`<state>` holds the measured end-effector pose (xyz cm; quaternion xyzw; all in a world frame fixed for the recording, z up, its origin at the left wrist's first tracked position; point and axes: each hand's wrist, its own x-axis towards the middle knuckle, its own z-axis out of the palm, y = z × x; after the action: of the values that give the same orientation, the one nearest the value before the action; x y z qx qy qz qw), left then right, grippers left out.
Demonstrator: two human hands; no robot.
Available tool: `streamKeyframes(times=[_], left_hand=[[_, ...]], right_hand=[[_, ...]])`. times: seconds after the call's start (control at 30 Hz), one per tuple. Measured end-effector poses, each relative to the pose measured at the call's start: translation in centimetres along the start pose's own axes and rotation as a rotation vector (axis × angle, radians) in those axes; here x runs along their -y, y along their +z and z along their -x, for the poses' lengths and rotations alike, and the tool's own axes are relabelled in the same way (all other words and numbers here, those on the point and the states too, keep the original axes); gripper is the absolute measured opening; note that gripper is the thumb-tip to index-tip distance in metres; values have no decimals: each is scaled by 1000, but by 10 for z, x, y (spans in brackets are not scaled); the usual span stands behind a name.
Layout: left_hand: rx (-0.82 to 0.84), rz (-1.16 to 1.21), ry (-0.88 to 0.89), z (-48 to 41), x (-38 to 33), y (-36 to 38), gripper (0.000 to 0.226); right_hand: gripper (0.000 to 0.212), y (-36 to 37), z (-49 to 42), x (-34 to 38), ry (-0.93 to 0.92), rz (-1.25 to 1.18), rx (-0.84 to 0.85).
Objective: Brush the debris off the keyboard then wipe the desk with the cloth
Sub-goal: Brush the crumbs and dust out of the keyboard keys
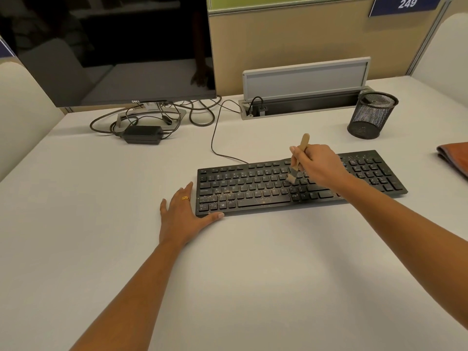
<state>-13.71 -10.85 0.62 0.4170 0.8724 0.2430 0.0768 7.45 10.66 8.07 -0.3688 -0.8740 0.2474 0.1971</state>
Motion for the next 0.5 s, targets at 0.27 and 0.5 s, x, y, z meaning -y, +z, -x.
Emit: streamKeyframes(times=[0.27,0.5], left_hand=[[0,-4,-1,1,-1,0,113],[3,-1,0,0,0,0,116]], right_hand=[[49,-10,2,-4,-28,205,-52],[48,-2,4,-11,58,64,-103]])
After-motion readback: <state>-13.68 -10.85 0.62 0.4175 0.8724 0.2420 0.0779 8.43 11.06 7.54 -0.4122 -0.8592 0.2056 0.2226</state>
